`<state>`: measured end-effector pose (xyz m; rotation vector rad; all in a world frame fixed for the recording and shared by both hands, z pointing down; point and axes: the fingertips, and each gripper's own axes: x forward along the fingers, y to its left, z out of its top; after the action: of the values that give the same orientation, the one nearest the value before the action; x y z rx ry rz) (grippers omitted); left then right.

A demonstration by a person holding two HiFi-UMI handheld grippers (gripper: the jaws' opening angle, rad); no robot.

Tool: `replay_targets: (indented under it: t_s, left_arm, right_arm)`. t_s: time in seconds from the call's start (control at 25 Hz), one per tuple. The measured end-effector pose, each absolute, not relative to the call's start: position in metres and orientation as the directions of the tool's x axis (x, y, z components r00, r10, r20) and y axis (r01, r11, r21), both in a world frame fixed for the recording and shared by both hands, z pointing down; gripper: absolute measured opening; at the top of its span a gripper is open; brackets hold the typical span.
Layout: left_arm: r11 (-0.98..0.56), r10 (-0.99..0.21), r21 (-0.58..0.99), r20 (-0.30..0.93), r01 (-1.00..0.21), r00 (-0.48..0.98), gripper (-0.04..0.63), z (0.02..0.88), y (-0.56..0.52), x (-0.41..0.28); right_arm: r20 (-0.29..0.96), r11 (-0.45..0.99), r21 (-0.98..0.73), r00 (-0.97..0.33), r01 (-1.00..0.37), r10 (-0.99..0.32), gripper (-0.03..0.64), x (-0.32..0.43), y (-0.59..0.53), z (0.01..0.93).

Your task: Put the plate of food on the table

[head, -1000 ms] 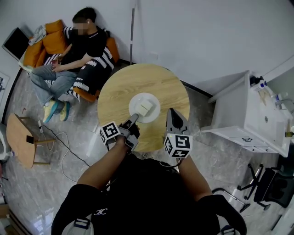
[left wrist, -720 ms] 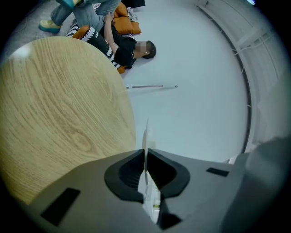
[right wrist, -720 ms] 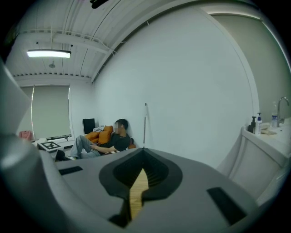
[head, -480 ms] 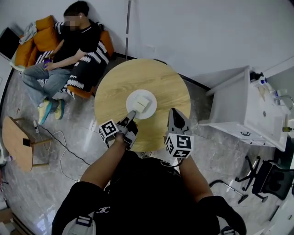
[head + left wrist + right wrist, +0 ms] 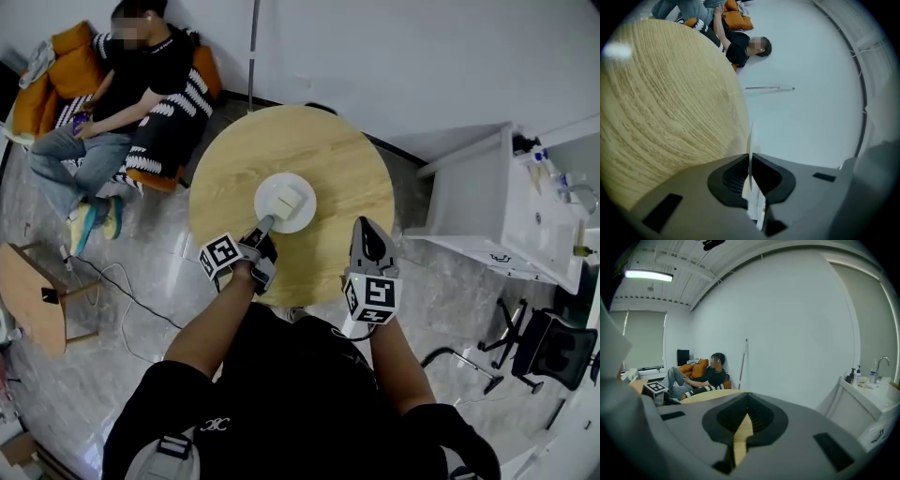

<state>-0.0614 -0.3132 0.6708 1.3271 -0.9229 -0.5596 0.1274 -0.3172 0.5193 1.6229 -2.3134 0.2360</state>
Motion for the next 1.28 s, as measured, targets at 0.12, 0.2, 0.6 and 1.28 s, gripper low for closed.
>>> replay_targets:
  t_s: [0.12, 0.2, 0.6, 1.28]
  left_arm:
    - [0.206, -0.79, 0.965, 0.26, -0.159, 0.555, 0.023, 0.68, -0.314, -0.063]
    - [0.215, -0.787, 0.964, 0.265, -0.156, 0.557, 0.023, 0.685, -0.316, -0.063]
    - [0.241, -0.784, 0.957, 0.289, -0.159, 0.549, 0.022, 0.701, -0.327, -0.063]
    - [0.272, -0.787, 0.949, 0.316, -0.162, 0.53, 0.021, 0.714, -0.35, -0.067]
  right_arm:
    - [0.341, 0.335, 0.048, -0.3, -0.941, -0.891, 0.003, 0.127, -0.315, 0.52]
    - [0.346, 0.326, 0.051, -0.289, -0.944, -0.892, 0.003, 0.128, -0.315, 0.522]
    - [0.37, 0.279, 0.06, -0.238, -0.958, -0.898, 0.003, 0.138, -0.315, 0.529]
    - [0.374, 0.252, 0.043, -0.218, -0.967, -0.902, 0.003, 0.14, -0.321, 0.527]
